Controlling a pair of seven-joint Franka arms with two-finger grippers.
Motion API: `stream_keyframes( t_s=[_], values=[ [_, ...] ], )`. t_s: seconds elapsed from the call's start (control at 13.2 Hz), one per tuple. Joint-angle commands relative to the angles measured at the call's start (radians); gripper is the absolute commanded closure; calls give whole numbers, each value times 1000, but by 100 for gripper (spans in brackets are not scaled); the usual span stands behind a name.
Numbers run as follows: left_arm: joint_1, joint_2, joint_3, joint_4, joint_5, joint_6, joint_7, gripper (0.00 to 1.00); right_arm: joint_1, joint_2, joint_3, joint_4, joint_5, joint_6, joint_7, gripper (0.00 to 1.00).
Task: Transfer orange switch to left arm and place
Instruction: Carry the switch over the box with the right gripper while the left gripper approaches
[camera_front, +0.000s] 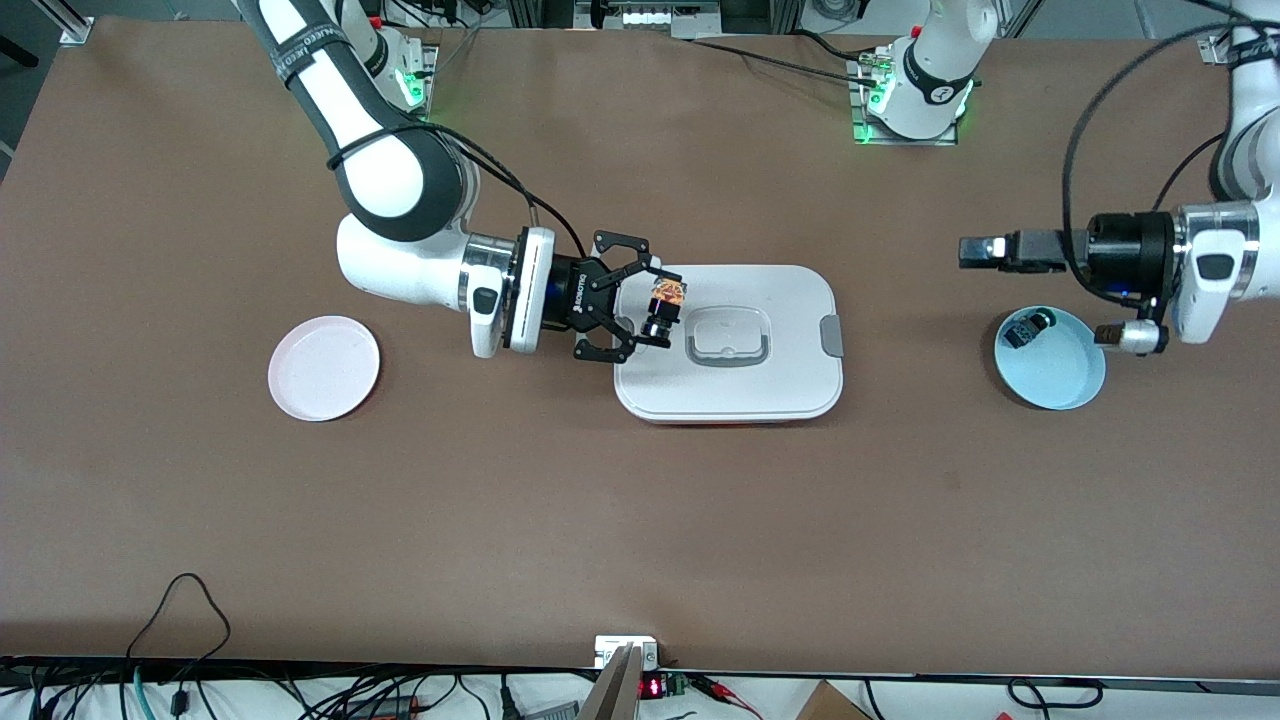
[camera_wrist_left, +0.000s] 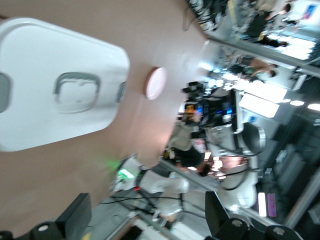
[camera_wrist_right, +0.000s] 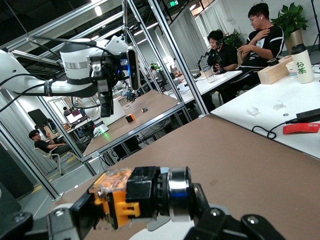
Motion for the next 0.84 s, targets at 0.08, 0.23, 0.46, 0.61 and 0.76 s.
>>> stream_keyframes(
  t_s=[0.08, 0.23, 0.46, 0.61, 0.76],
  values=[
    [-38, 13, -69, -75, -234, 196, 29, 0, 9, 36, 1, 39, 21, -7, -34, 45],
    [-58, 61, -113, -71, -293, 281, 120, 0, 32, 51, 2, 60, 27, 2, -38, 43],
    [-82, 128, -178, -74, -376, 286, 224, 0, 103, 59, -1, 88, 188, 23, -112, 42],
    [-87, 151, -202, -77, -383, 285, 281, 0, 106, 70, -1, 97, 193, 42, -119, 42],
    [-85, 149, -231, -98, -438, 285, 284, 0, 123, 80, 1, 109, 202, 60, -123, 42]
  ],
)
